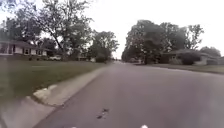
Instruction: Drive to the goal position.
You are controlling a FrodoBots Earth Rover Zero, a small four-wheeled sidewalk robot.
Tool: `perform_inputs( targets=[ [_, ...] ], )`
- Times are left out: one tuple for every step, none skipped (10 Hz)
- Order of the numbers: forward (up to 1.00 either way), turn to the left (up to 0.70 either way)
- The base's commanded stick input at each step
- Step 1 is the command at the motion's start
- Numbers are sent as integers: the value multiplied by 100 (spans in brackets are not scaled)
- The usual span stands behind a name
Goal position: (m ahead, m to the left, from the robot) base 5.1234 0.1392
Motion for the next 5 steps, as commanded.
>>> perform_inputs(
  targets=[
    [100, 0],
    [100, 0],
    [100, 0],
    [100, 0],
    [100, 0]
  ],
)
